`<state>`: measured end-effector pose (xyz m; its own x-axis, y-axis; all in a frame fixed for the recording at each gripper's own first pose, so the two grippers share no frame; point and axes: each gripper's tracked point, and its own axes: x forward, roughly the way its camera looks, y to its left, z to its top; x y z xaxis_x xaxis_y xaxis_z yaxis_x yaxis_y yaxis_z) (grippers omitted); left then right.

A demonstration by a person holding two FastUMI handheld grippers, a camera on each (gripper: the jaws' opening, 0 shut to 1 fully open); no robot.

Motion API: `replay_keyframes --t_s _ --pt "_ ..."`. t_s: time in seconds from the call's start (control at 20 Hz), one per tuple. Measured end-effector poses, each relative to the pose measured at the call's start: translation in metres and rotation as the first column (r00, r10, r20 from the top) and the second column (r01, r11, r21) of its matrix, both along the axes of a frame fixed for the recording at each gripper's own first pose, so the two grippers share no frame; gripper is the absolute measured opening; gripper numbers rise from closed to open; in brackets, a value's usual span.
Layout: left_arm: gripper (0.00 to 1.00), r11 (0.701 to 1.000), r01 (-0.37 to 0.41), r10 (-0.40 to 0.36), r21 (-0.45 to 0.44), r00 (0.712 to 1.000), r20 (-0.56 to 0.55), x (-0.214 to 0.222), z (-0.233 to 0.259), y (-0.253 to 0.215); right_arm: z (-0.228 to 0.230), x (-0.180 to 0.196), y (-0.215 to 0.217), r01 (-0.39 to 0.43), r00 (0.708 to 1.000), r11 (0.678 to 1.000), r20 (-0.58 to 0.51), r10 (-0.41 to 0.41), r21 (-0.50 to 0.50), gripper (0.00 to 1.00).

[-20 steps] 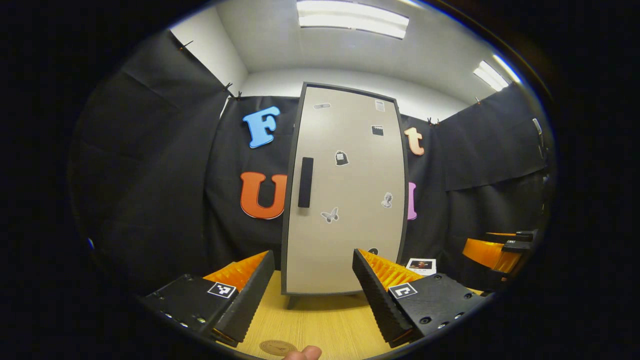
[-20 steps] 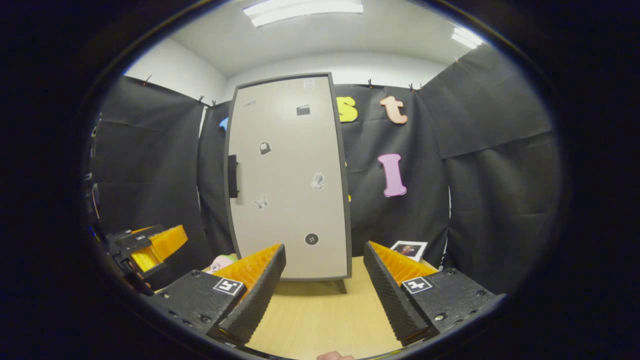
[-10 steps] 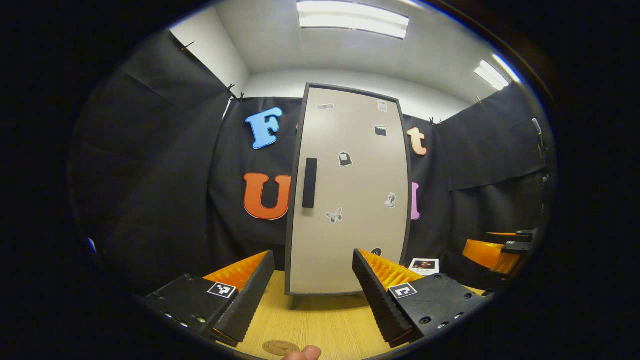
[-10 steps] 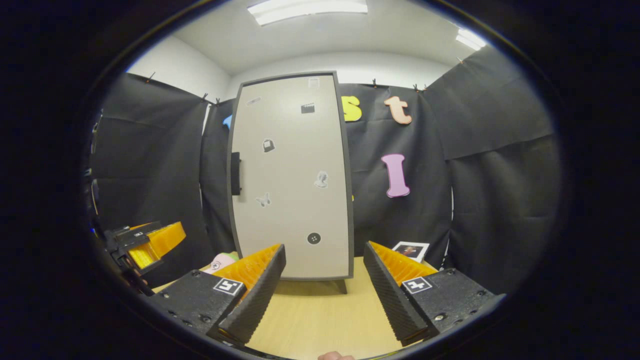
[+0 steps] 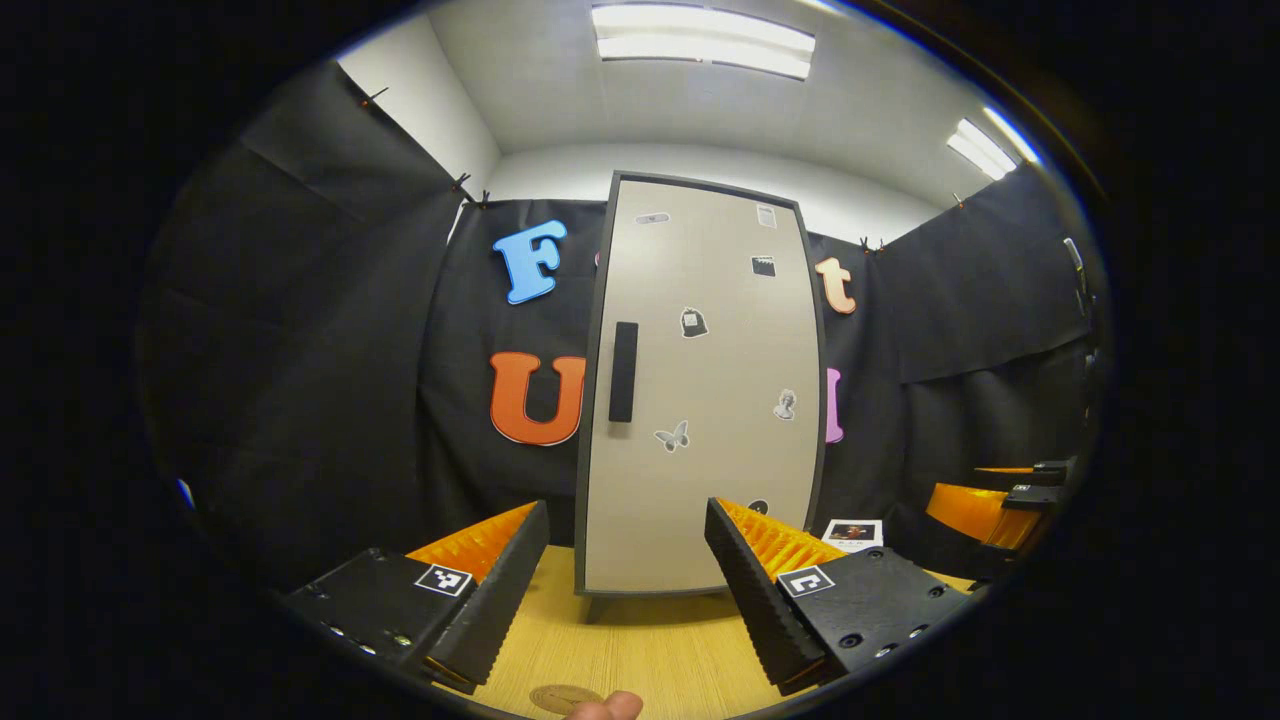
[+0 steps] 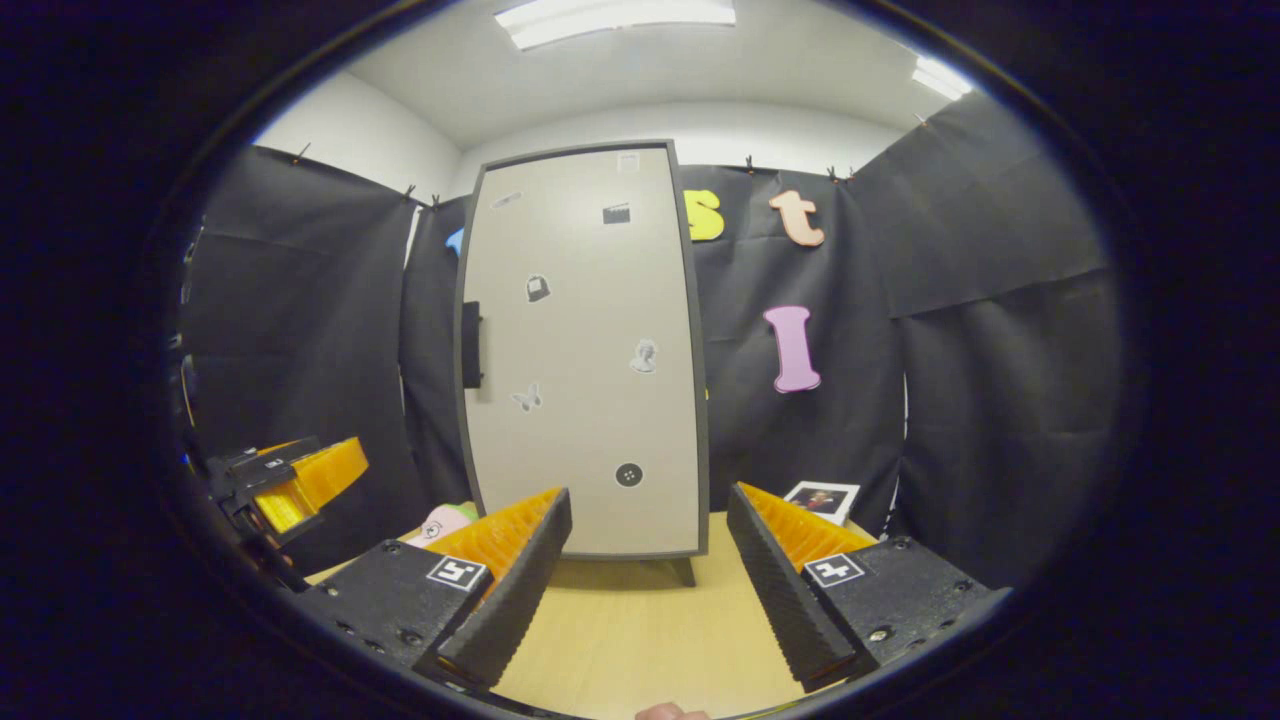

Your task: Open the cabinet door with the right hand, grasp the bottle in the cabinet with the left hand and place it on the coaster, then close the cabinet door with the right hand.

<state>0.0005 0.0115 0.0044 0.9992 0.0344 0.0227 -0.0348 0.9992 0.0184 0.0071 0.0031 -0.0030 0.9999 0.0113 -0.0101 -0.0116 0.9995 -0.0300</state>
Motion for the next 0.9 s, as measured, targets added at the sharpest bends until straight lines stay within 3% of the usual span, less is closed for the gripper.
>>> replay_keyframes --t_s 0.5,0.9 --pt "0.95 1.0 -0.006 0.006 0.014 1.0 -0.009 0.002 -0.005 0.002 0.015 0.006 -0.007 -0.004 1.0 1.0 0.008 0.004 -0.022 0.97" --pt "0.95 1.0 0.001 0.0 0.012 1.0 -0.017 -0.003 -0.011 -0.007 0.022 0.04 0.013 -0.14 0.989 0.99 -0.044 0.14 0.011 0.98"
